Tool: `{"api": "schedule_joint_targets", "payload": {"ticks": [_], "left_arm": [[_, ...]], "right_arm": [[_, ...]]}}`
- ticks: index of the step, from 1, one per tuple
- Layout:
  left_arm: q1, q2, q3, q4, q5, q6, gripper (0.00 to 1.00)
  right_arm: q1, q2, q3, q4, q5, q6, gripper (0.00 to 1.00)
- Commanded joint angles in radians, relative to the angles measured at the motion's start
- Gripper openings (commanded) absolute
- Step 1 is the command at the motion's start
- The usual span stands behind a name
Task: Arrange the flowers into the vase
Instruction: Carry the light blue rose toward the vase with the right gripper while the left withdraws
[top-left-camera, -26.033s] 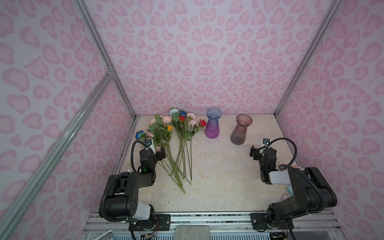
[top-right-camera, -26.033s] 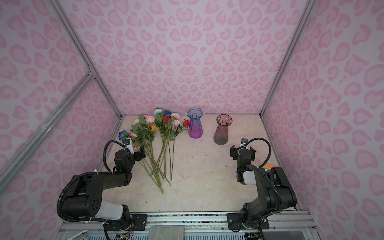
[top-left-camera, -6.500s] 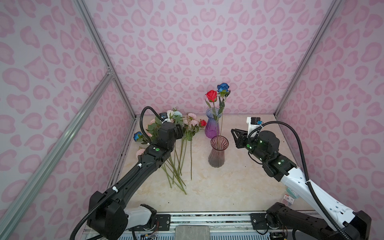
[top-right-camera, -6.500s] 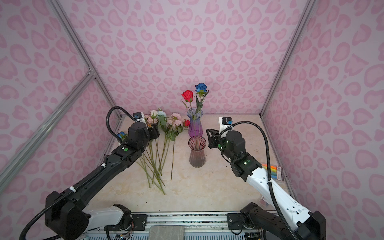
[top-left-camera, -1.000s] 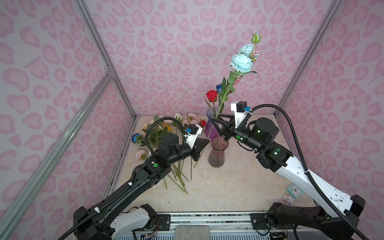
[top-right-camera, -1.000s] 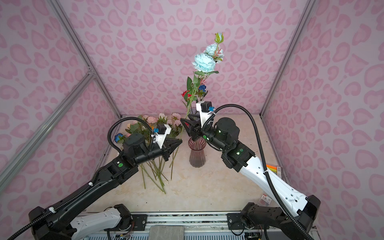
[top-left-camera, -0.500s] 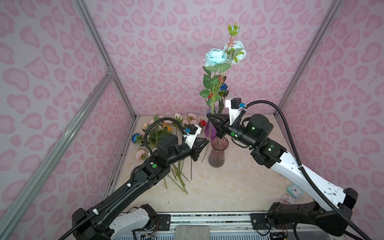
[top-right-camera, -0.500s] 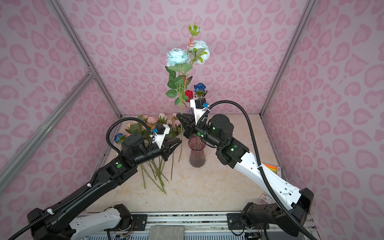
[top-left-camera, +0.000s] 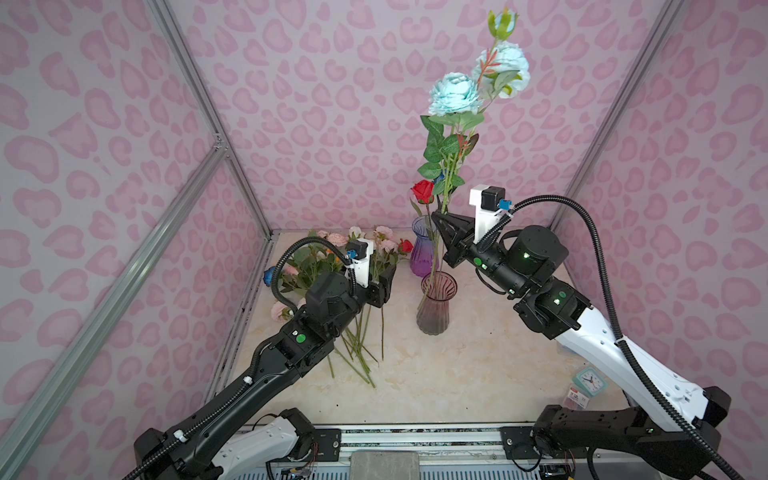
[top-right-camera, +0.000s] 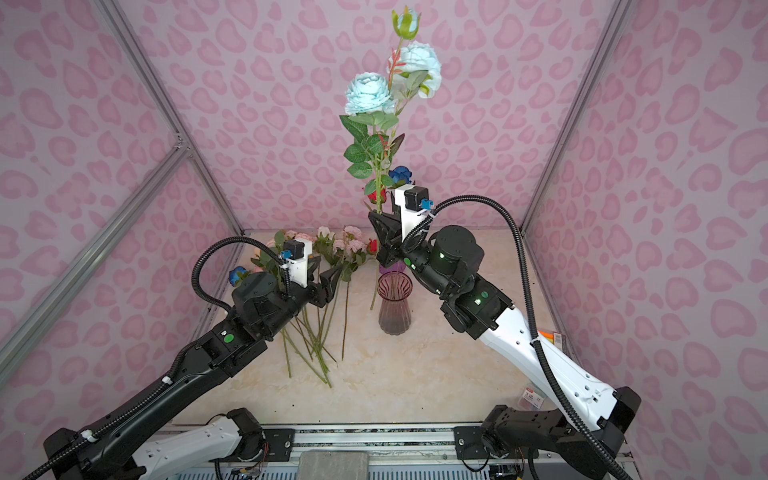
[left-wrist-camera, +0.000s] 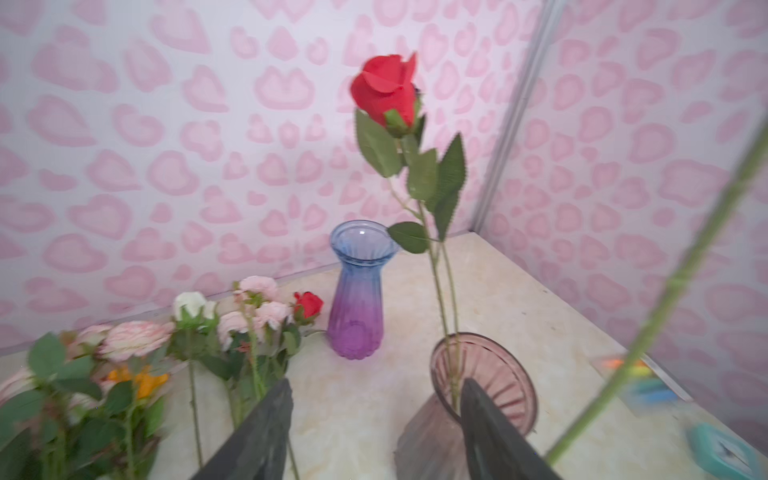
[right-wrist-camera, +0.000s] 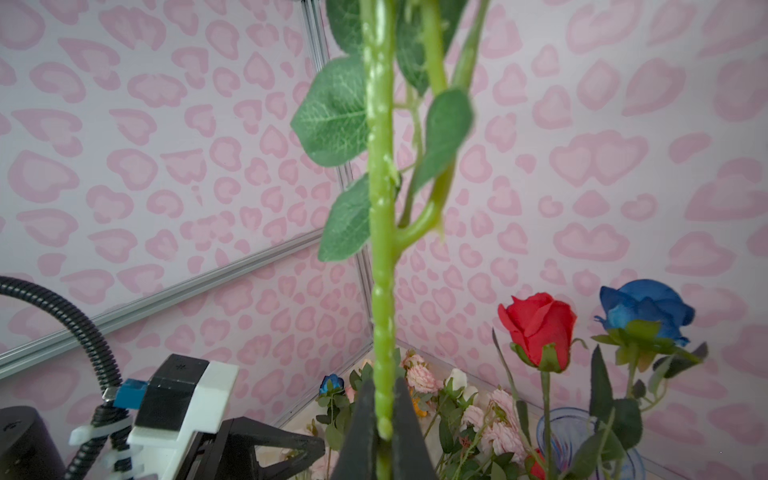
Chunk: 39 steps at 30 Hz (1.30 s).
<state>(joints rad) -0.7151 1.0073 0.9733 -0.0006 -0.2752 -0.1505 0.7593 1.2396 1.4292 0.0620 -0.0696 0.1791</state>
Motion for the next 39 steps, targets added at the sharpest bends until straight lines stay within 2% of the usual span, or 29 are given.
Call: {"api": "schedule_joint_targets", "payload": {"ticks": [1, 9, 16, 21, 27, 31, 39], "left_arm": [[0.002, -0.002, 0.002, 0.009, -0.213, -0.024, 0.65], [0.005, 0.004, 0.007, 0.001, -0.231, -0.032, 0.64], [0.003, 0.011, 0.009, -0.007, -0.235, -0.034, 0.64], [0.004, 0.017, 0.011, -0.01, -0.247, -0.038, 0.64], [0.006, 0.025, 0.013, -0.012, -0.245, -0.045, 0.64], [0.006, 0.034, 0.014, -0.018, -0.258, -0.051, 0.64], [0.005, 0.045, 0.017, -0.025, -0.257, -0.055, 0.64]], "right_arm": [[-0.015, -0.011, 0.014, 0.037, 0.069, -0.037, 0.0], [-0.126, -0.01, 0.045, 0.049, 0.091, -0.01, 0.0], [-0.189, 0.015, -0.025, 0.053, 0.071, 0.055, 0.0], [-0.192, 0.017, -0.125, 0.076, 0.08, 0.091, 0.0], [-0.162, 0.024, -0.33, 0.214, 0.097, 0.135, 0.04], [-0.122, 0.049, -0.375, 0.209, 0.137, 0.117, 0.06], [-0.115, 0.043, -0.455, 0.23, 0.149, 0.151, 0.09]]}}
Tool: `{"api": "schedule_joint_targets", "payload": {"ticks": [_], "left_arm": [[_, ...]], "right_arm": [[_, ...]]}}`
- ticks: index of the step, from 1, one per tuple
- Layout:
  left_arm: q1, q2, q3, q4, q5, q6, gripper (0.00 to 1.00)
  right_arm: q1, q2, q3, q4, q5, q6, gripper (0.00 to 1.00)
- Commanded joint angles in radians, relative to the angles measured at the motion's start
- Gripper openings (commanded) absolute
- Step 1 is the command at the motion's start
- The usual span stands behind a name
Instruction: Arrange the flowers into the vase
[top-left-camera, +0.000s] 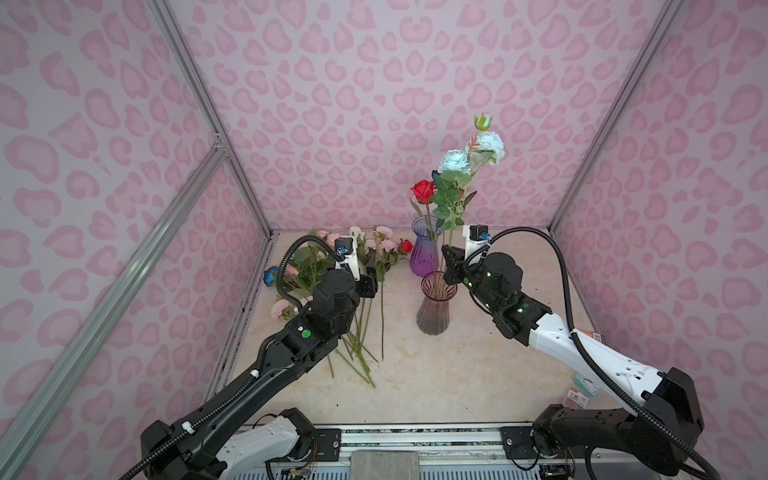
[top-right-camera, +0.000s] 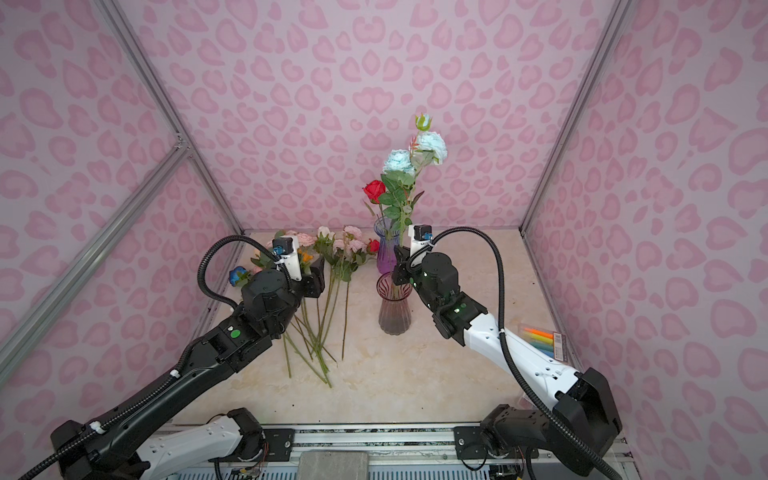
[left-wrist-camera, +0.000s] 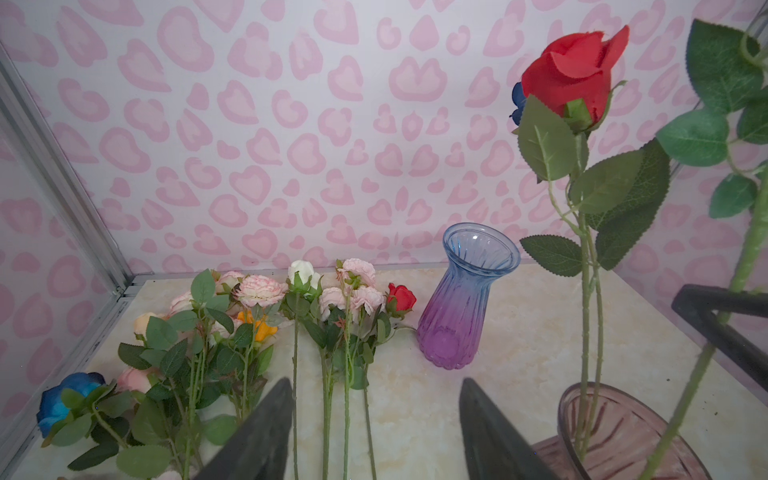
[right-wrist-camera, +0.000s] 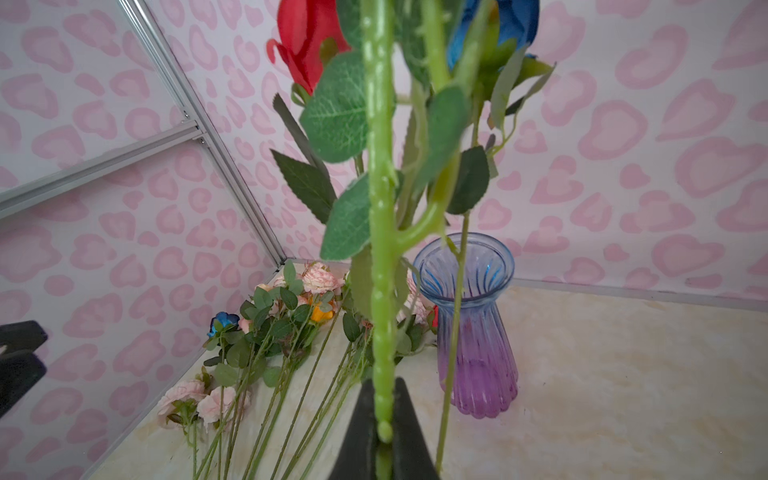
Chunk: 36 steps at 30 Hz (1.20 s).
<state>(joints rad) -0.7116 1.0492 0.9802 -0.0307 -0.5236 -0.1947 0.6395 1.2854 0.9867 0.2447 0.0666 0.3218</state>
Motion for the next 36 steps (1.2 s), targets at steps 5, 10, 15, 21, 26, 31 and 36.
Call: {"api": "schedule_joint_targets", "payload": {"ticks": [5, 10, 15, 21, 26, 31, 36], "left_arm": [[0.002, 0.012, 0.012, 0.002, -0.003, -0.014, 0.64], [0.004, 0.021, 0.015, -0.002, -0.001, -0.019, 0.64], [0.004, 0.028, 0.017, -0.004, 0.002, -0.021, 0.64], [0.004, 0.037, 0.018, -0.007, -0.001, -0.022, 0.64], [0.006, 0.042, 0.02, -0.007, -0.003, -0.022, 0.64], [0.01, 0.047, 0.021, -0.008, -0.003, -0.022, 0.64], [0.013, 0.057, 0.021, -0.009, -0.006, -0.024, 0.64]], "right_arm": [[0.005, -0.007, -0.047, 0.056, 0.014, 0.027, 0.12], [0.005, -0.008, -0.053, 0.011, 0.024, 0.052, 0.13], [0.004, -0.023, -0.077, 0.014, 0.03, 0.056, 0.16], [0.005, -0.033, -0.088, 0.008, 0.044, 0.063, 0.18], [0.004, -0.061, -0.103, 0.003, 0.023, 0.072, 0.18], [0.004, -0.09, -0.109, -0.009, 0.024, 0.076, 0.19], [0.006, -0.118, -0.112, -0.02, 0.016, 0.078, 0.2]]}}
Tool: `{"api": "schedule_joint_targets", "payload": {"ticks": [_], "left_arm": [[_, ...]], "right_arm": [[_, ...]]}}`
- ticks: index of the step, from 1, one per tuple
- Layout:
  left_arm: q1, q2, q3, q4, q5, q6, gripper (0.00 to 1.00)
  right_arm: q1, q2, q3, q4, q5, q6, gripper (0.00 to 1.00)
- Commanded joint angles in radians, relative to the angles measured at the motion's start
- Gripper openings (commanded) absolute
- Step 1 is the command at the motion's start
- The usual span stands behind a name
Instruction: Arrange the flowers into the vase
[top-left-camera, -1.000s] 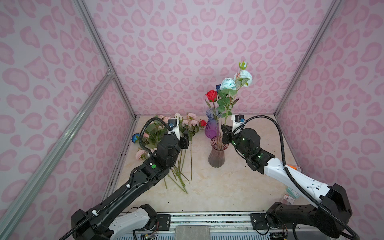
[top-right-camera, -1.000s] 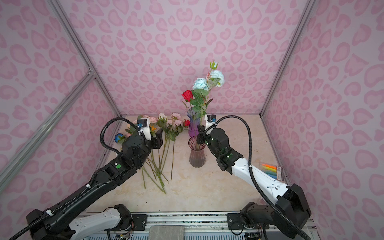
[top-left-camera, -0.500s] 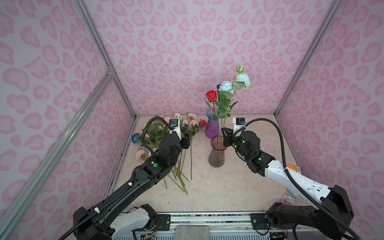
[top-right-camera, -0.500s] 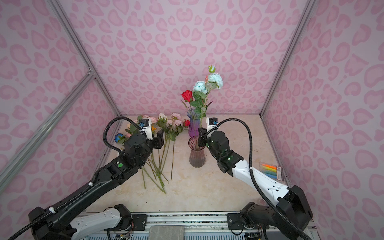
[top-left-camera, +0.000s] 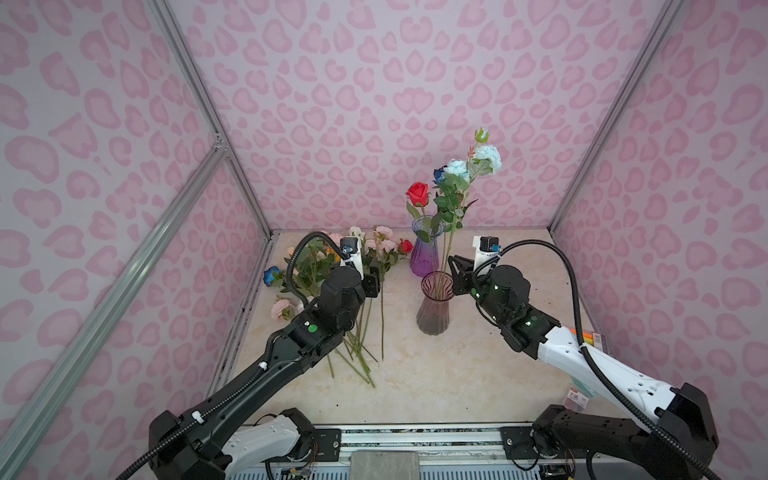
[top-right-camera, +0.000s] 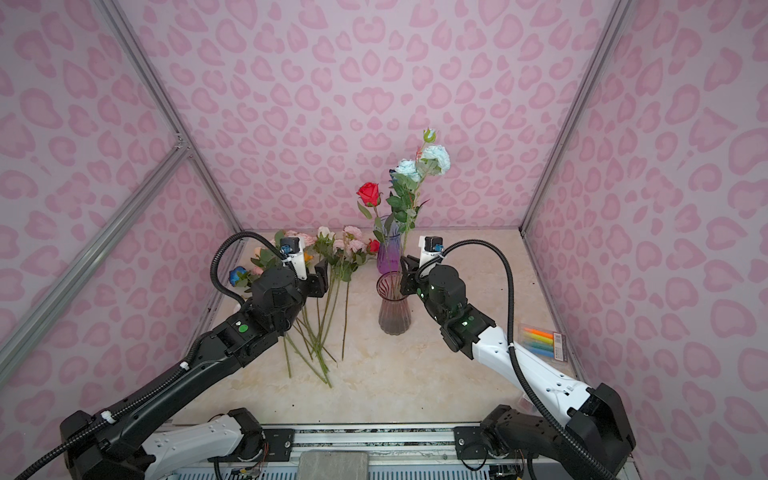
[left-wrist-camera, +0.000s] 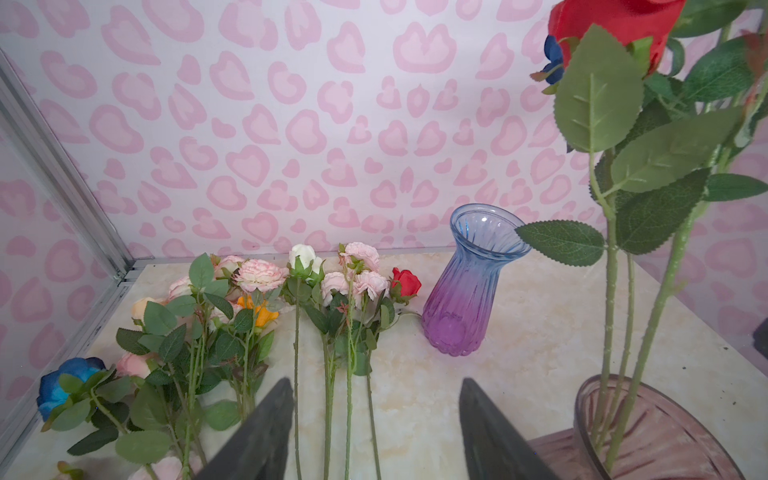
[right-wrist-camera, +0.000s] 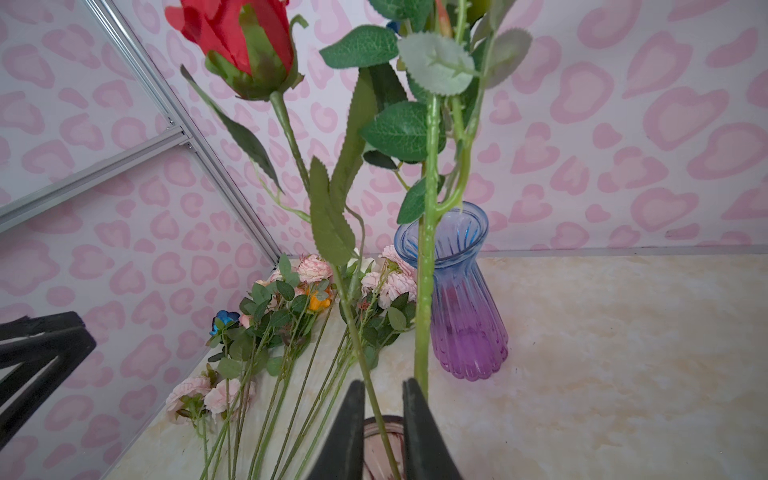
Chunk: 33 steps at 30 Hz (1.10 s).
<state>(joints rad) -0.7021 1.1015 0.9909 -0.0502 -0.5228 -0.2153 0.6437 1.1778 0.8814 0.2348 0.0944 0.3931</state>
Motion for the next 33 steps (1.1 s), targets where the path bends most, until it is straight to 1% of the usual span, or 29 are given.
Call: {"api": "schedule_joint_targets", "payload": {"ticks": [1, 5, 9, 14, 17, 21, 24, 26, 30, 33], "left_arm": [[0.006, 0.01, 0.01, 0.009, -0.006, -0.007, 0.64], [0.032, 0.046, 0.02, -0.011, -0.004, -0.042, 0.66], [0.097, 0.115, 0.041, -0.05, 0.039, -0.111, 0.65], [0.251, 0.256, 0.09, -0.132, 0.187, -0.261, 0.62], [0.323, 0.381, 0.146, -0.204, 0.253, -0.298, 0.6], [0.383, 0.582, 0.252, -0.312, 0.343, -0.292, 0.58], [0.414, 0.734, 0.345, -0.388, 0.389, -0.277, 0.52], [0.436, 0.822, 0.416, -0.435, 0.432, -0.29, 0.49], [0.453, 0.913, 0.473, -0.46, 0.463, -0.263, 0.48], [0.453, 0.971, 0.528, -0.495, 0.455, -0.245, 0.46]], "right_arm": [[0.001, -0.019, -0.005, -0.016, -0.013, 0.007, 0.2], [0.007, -0.072, -0.007, -0.057, 0.013, 0.003, 0.21], [0.007, -0.141, -0.03, -0.09, 0.048, -0.001, 0.22], [0.006, -0.214, -0.07, -0.123, 0.079, -0.012, 0.22], [0.002, -0.242, -0.089, -0.149, 0.086, -0.017, 0.22], [-0.01, -0.28, -0.124, -0.16, 0.076, -0.006, 0.23], [-0.028, -0.308, -0.151, -0.159, 0.06, 0.005, 0.23], [-0.04, -0.327, -0.17, -0.16, 0.05, 0.01, 0.23], [-0.063, -0.368, -0.202, -0.172, 0.038, 0.019, 0.24], [-0.083, -0.395, -0.226, -0.176, 0.029, 0.031, 0.24]]}}
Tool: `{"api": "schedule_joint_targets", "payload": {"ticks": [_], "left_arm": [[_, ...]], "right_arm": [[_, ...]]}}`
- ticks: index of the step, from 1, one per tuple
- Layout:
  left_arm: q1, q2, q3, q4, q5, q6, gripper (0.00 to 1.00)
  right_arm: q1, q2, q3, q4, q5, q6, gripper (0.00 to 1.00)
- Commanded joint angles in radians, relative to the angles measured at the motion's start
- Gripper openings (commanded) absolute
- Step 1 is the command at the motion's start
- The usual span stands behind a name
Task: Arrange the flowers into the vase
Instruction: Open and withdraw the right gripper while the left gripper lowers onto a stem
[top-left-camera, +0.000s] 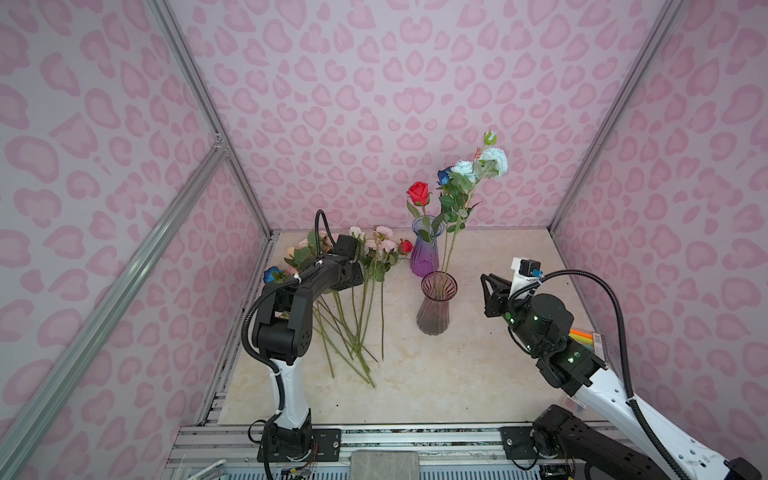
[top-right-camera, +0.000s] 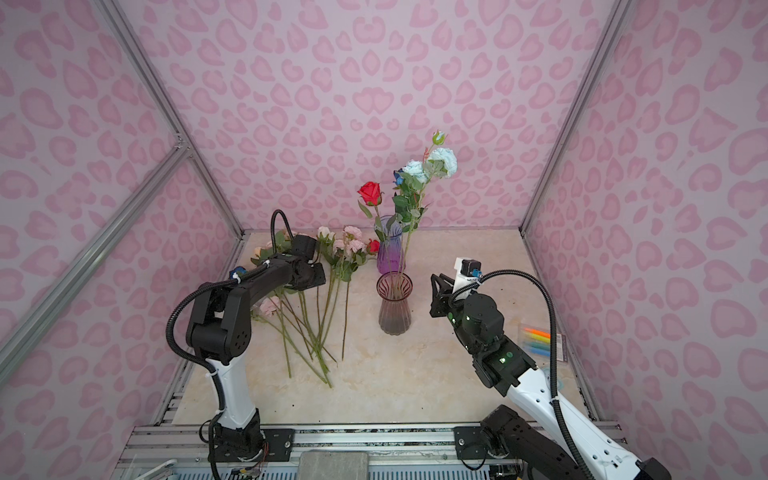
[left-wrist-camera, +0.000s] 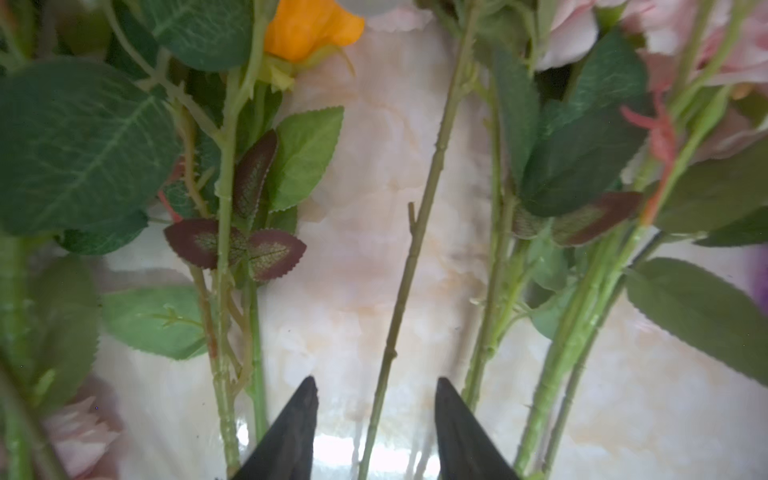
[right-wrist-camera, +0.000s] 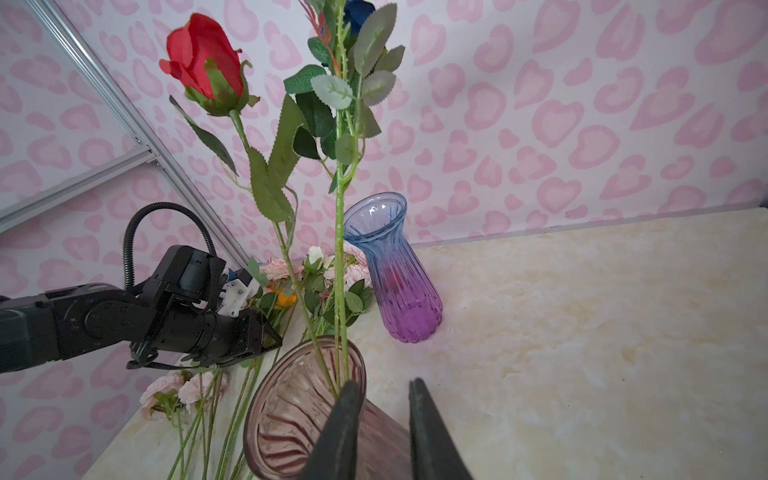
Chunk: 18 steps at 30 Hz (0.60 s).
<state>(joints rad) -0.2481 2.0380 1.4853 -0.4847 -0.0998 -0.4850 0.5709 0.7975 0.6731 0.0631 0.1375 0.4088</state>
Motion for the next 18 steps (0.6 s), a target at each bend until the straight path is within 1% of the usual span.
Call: {"api": "schedule_joint_targets", "payload": {"ticks": [1, 5, 6, 7, 10, 14, 15, 18], "left_arm": [[0.0, 0.052, 0.042, -0.065, 0.027, 0.028, 0.46], [0.0, 0.099, 0.061, -0.074, 0.021, 0.04, 0.37], [-0.001, 0.106, 0.062, -0.075, 0.019, 0.043, 0.32], [-0.002, 0.109, 0.066, -0.075, 0.017, 0.05, 0.3], [0.0, 0.094, 0.077, -0.079, 0.01, 0.064, 0.19], [-0.001, 0.031, 0.095, -0.076, -0.005, 0.09, 0.05], [-0.001, 0.014, 0.099, -0.074, -0.016, 0.095, 0.03], [-0.001, -0.052, 0.107, -0.059, -0.043, 0.117, 0.03]], "right_arm": [[-0.015, -0.02, -0.024, -0.005, -0.017, 0.02, 0.24], [-0.034, -0.038, -0.038, -0.012, -0.029, 0.028, 0.24], [-0.037, -0.043, -0.04, -0.013, -0.029, 0.028, 0.24], [-0.039, -0.047, -0.042, -0.013, -0.029, 0.029, 0.24], [-0.047, -0.05, -0.044, -0.015, -0.031, 0.031, 0.24], [-0.05, -0.049, -0.038, -0.014, -0.033, 0.032, 0.24], [-0.051, -0.047, -0.037, -0.013, -0.033, 0.032, 0.24], [-0.05, -0.041, -0.029, -0.013, -0.04, 0.034, 0.24]]}}
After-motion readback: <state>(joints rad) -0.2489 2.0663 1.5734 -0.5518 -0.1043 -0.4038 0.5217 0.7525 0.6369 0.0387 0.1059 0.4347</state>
